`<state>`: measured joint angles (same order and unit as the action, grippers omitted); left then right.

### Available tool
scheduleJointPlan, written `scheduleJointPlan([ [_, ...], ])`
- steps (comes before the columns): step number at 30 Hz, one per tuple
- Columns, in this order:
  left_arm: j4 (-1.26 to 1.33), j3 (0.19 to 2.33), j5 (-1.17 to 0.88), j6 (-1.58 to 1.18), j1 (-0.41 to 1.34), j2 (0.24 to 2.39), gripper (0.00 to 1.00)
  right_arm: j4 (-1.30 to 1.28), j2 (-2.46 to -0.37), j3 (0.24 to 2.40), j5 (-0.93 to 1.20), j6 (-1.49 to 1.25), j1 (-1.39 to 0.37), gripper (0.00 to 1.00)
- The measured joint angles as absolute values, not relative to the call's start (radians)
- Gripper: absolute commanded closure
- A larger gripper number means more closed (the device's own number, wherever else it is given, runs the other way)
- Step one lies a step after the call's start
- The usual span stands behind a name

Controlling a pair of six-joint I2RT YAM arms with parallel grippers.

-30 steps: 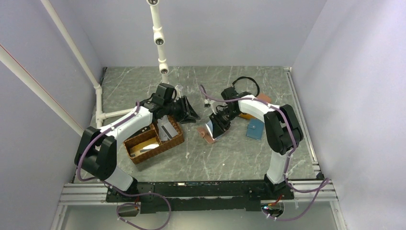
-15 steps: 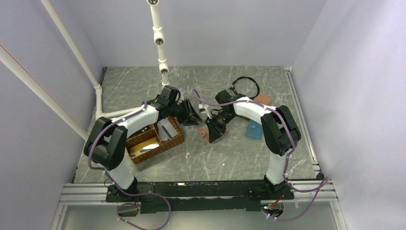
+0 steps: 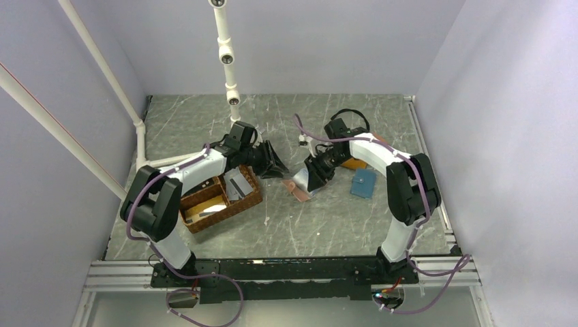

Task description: Take the credit cards out of the card holder

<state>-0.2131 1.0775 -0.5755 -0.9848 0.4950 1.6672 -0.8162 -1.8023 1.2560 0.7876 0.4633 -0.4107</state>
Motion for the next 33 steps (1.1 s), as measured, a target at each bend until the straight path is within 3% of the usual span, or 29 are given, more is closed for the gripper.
scheduleJointPlan([
  [9, -0.203, 1.098, -0.579, -0.981, 0.504, 1.684, 0.6, -0.753, -1.829, 1.245, 0.591, 0.419, -0.42, 0.47],
  [14, -0.205, 1.098, -0.579, -0.981, 0.507, 1.685, 0.6, -0.751, -1.845, 1.248, 0.545, 0.404, -0.452, 0.46],
  [18, -0.205, 1.098, -0.579, -0.981, 0.508, 1.685, 0.6, -0.749, -1.839, 1.248, 0.496, 0.4, -0.482, 0.5],
  [26, -0.212, 1.098, -0.578, -0.973, 0.508, 1.685, 0.6, -0.707, -1.836, 1.203, 0.502, 0.422, -0.572, 0.75],
  [33, -0.245, 1.084, -0.572, -0.975, 0.512, 1.685, 0.59, -0.698, -1.836, 1.168, 0.518, 0.435, -0.579, 0.79],
])
